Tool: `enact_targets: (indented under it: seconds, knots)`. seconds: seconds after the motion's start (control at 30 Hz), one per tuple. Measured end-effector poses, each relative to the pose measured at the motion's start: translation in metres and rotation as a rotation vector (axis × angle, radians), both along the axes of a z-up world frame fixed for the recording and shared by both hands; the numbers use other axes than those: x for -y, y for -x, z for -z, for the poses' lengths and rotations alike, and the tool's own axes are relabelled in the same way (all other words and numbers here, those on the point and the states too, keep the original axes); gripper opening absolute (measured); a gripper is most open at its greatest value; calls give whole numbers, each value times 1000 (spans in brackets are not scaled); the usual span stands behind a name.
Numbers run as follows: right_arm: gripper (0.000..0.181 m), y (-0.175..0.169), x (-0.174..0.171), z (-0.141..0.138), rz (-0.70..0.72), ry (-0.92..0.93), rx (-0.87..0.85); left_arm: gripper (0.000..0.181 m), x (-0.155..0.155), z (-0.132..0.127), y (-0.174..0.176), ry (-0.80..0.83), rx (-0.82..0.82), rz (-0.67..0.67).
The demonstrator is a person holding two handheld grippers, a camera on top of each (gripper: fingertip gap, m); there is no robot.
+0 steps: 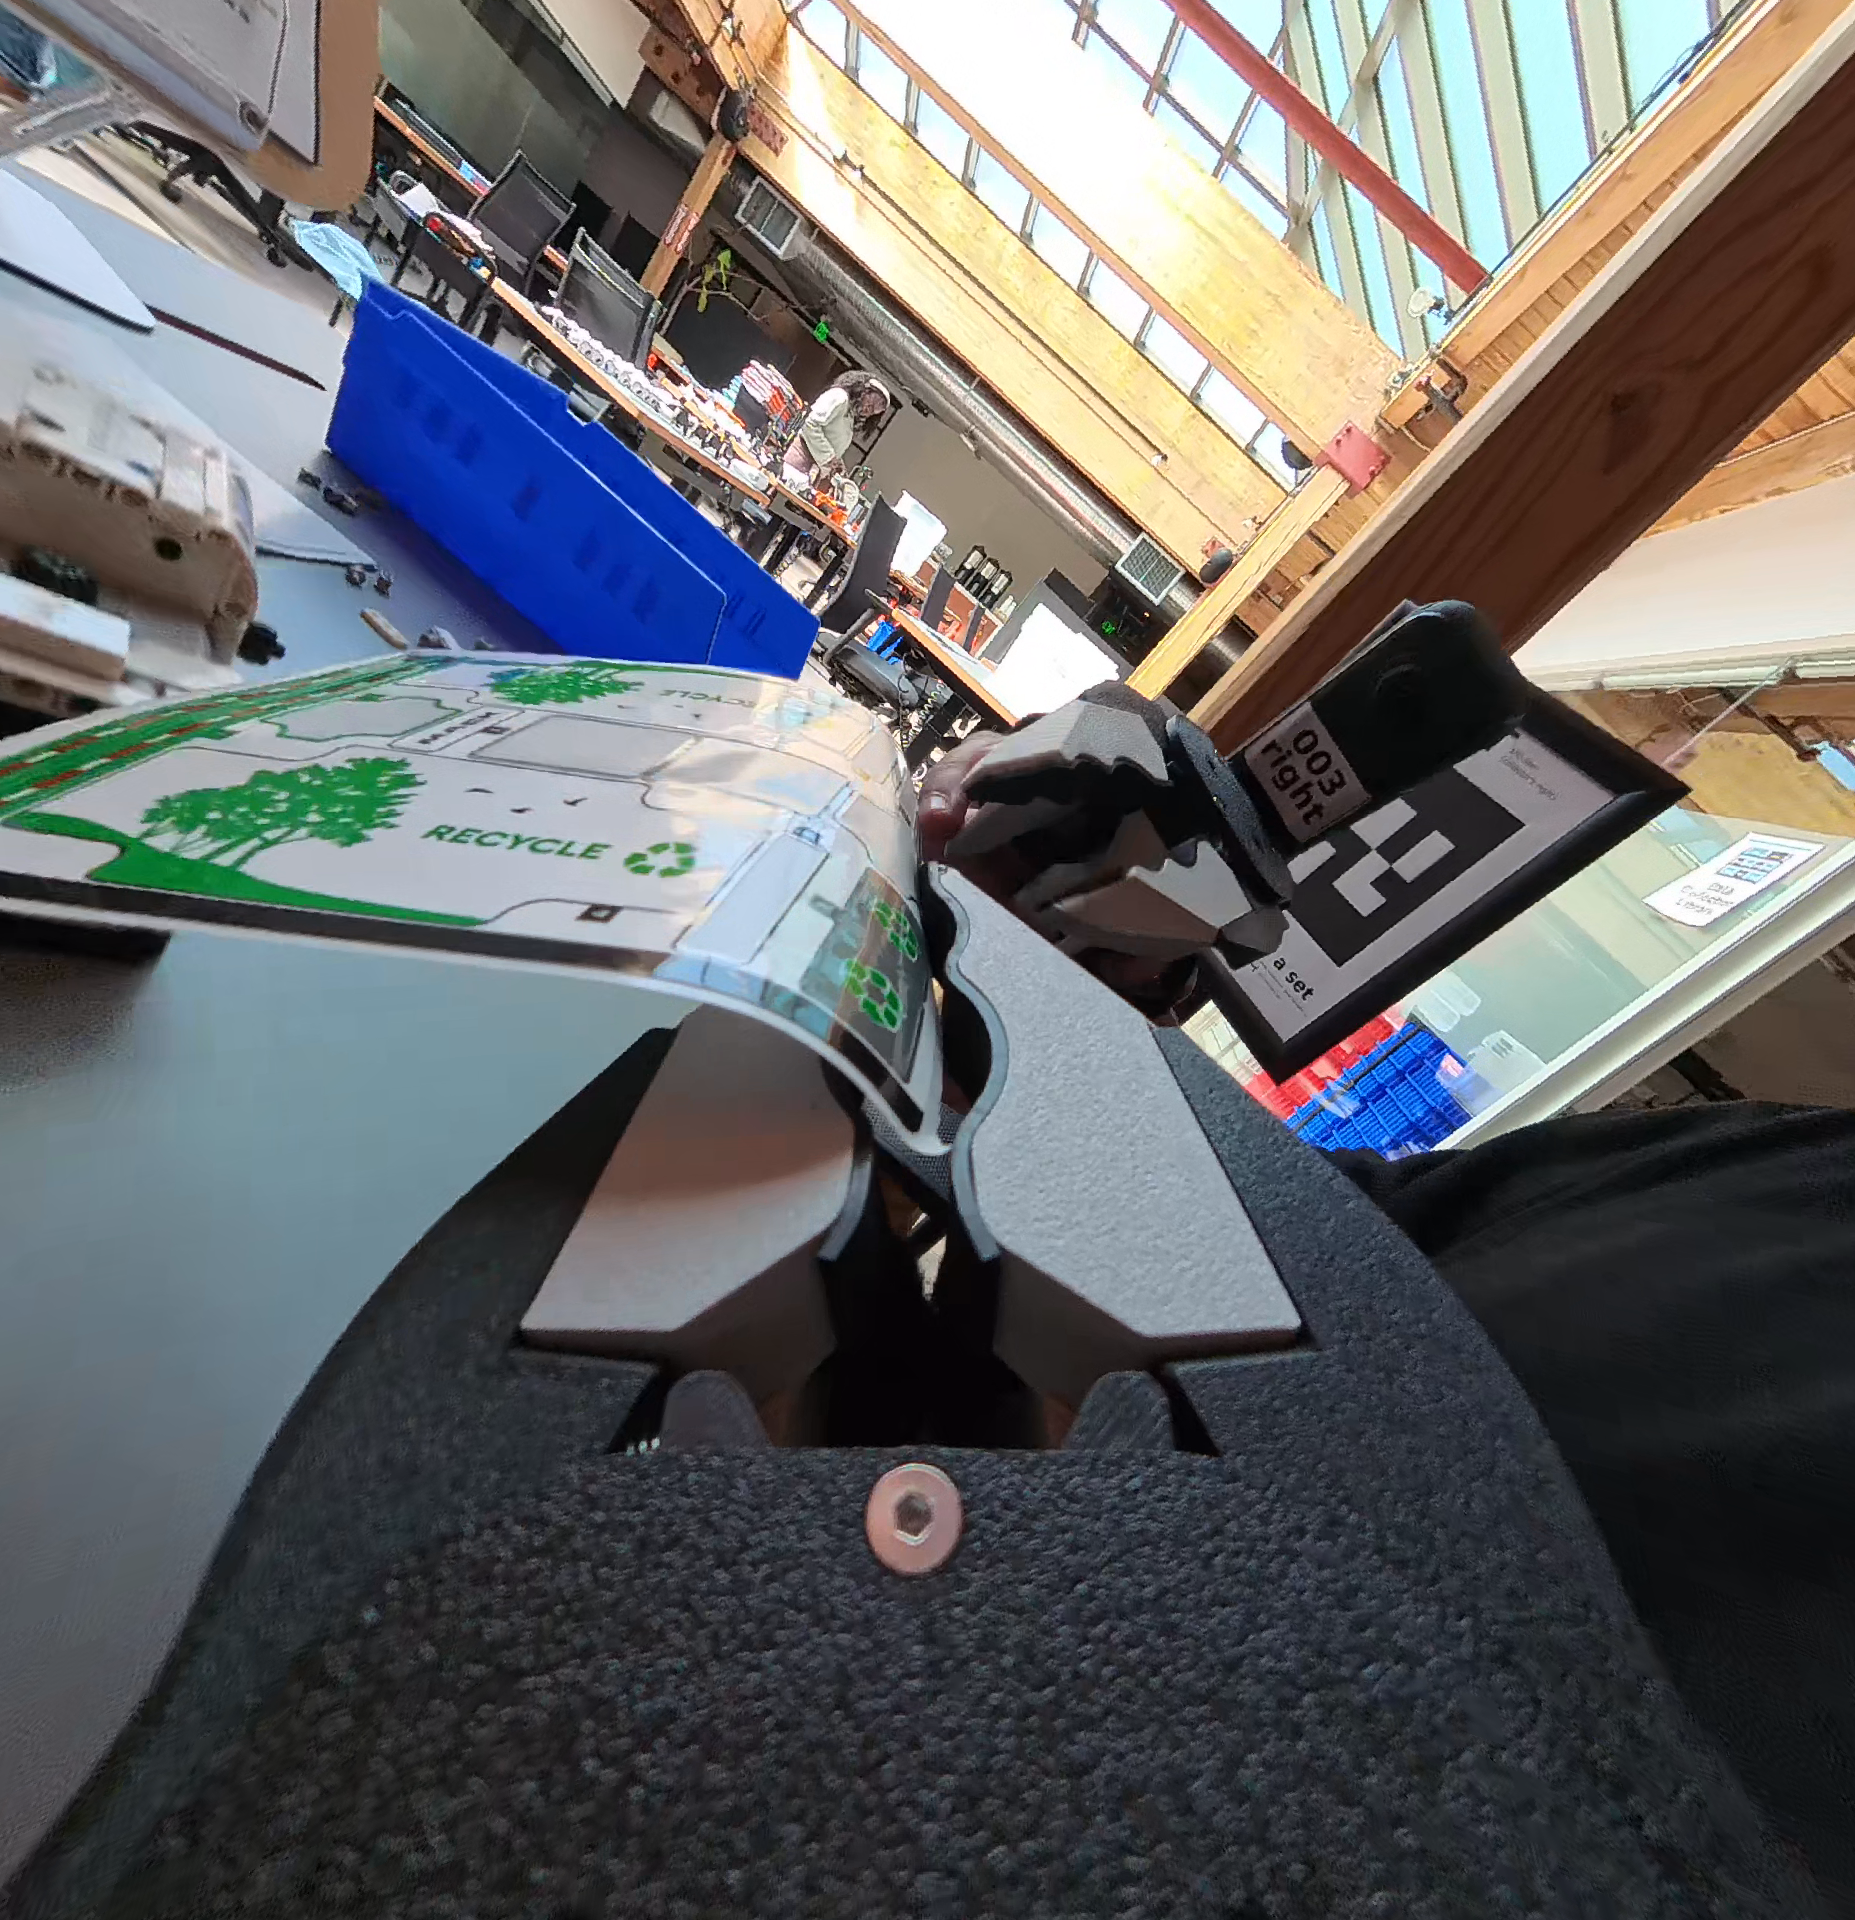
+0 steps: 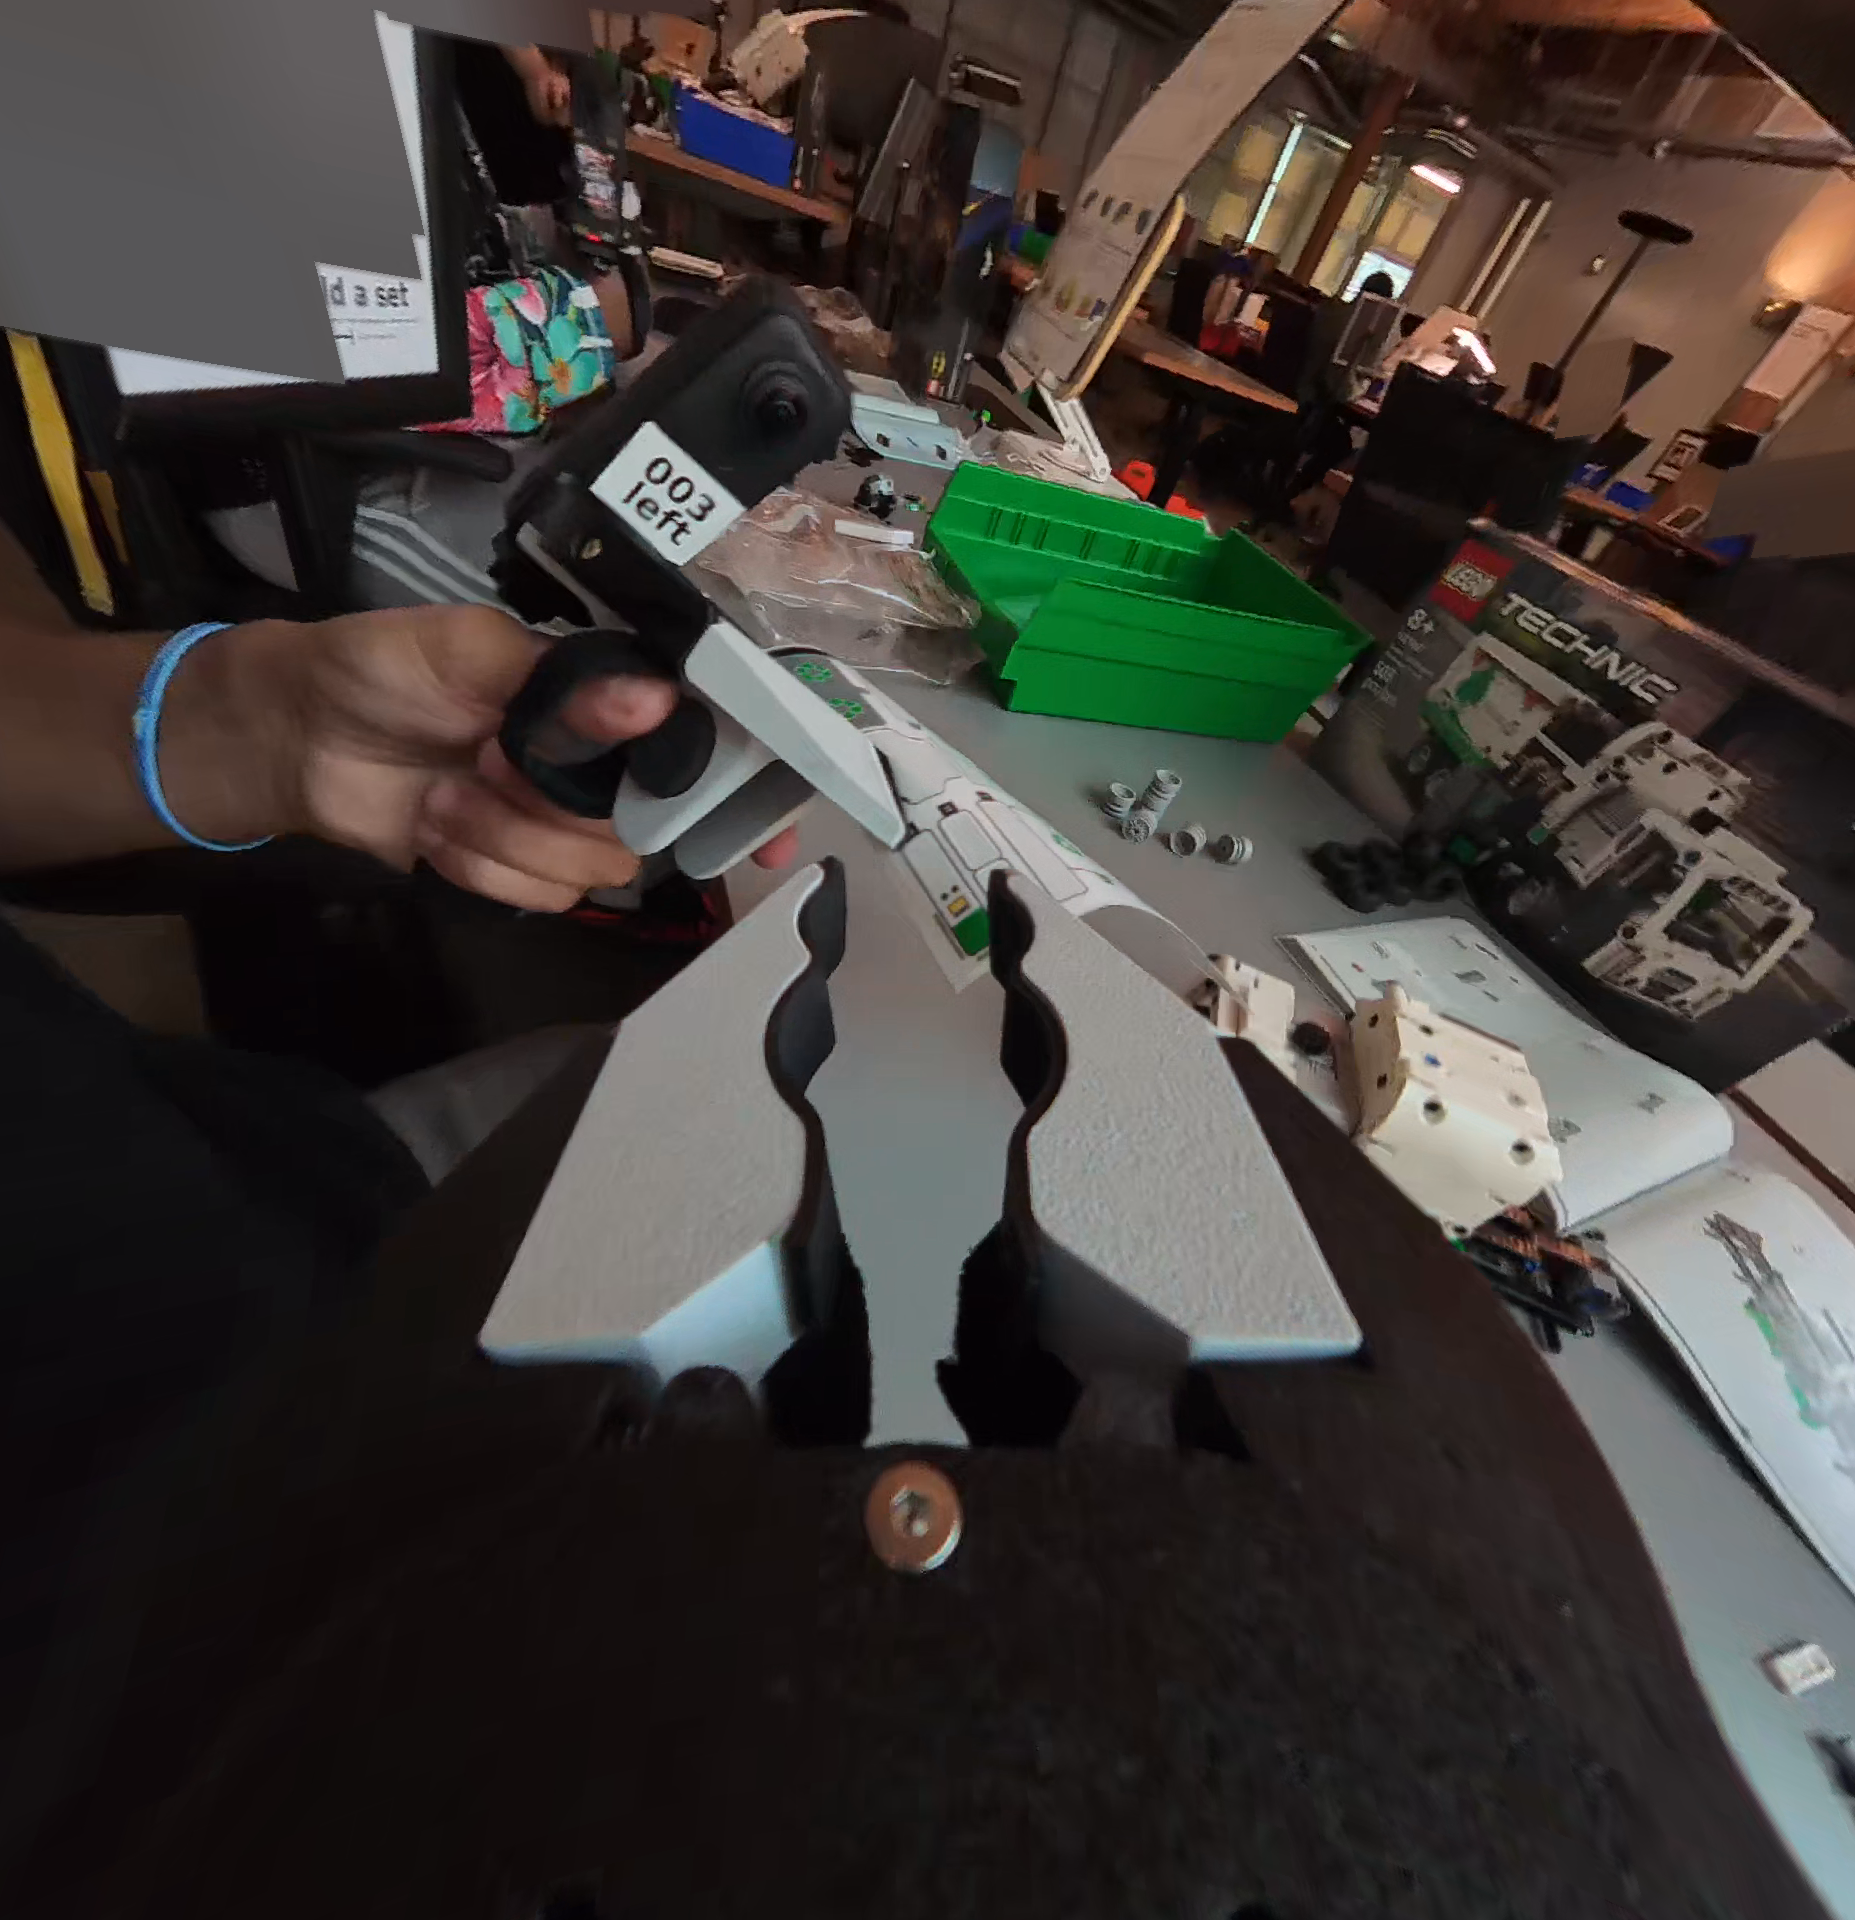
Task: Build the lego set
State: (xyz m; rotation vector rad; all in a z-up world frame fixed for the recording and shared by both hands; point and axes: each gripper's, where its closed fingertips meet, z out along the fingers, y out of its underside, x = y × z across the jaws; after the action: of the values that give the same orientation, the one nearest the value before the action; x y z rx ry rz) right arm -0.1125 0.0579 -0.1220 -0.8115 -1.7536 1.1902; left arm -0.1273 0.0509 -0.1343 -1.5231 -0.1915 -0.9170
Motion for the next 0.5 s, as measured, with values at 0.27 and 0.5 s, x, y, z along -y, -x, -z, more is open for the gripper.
enact_targets:
  seconds: [0.27,0.5]
  knots:
    - [27,52,-24,-28,-116,-40,61,0,-33,-51,32,-22,-53,19]
    - [31,77,-52,-51,-234,227,20,0,-68,-74,50,-39,-48,180]
